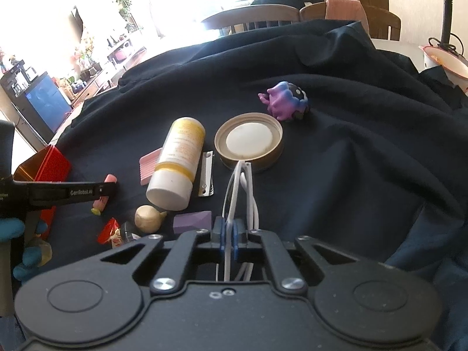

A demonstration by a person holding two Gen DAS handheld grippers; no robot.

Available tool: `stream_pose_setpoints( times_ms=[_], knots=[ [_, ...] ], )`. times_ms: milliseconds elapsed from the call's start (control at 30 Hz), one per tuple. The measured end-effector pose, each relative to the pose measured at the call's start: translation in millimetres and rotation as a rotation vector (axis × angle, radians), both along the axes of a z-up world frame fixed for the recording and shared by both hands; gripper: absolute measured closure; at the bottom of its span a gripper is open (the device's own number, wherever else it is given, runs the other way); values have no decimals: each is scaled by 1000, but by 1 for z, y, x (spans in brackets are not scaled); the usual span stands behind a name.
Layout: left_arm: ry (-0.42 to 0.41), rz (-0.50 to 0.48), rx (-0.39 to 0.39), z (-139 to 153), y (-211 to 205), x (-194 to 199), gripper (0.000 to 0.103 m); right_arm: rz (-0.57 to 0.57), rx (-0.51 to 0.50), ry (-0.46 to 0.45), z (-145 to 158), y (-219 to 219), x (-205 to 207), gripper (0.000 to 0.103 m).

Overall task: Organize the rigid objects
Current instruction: 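Close the left gripper on the pink eraser while the right gripper grasps the white sunglasses, then carry the pink eraser and white sunglasses over the orange tin box with both tools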

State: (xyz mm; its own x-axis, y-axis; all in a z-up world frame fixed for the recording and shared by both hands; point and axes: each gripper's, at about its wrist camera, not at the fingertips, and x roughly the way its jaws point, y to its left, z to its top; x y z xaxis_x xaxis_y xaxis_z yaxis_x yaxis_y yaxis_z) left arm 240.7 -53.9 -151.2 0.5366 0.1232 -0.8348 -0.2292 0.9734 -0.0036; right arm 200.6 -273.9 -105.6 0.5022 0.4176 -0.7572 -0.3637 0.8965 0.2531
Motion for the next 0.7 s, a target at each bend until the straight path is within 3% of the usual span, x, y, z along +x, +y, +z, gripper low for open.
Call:
stream_pose_setpoints(
  times_ms=[367,700],
  knots=[
    [19,32,-72,15,15,-33,88,11,40,-16,20,-9,-11,99],
    [-50,35,-124,47,36,-66,88,77,60,-92,57,11,-25,99]
  ],
)
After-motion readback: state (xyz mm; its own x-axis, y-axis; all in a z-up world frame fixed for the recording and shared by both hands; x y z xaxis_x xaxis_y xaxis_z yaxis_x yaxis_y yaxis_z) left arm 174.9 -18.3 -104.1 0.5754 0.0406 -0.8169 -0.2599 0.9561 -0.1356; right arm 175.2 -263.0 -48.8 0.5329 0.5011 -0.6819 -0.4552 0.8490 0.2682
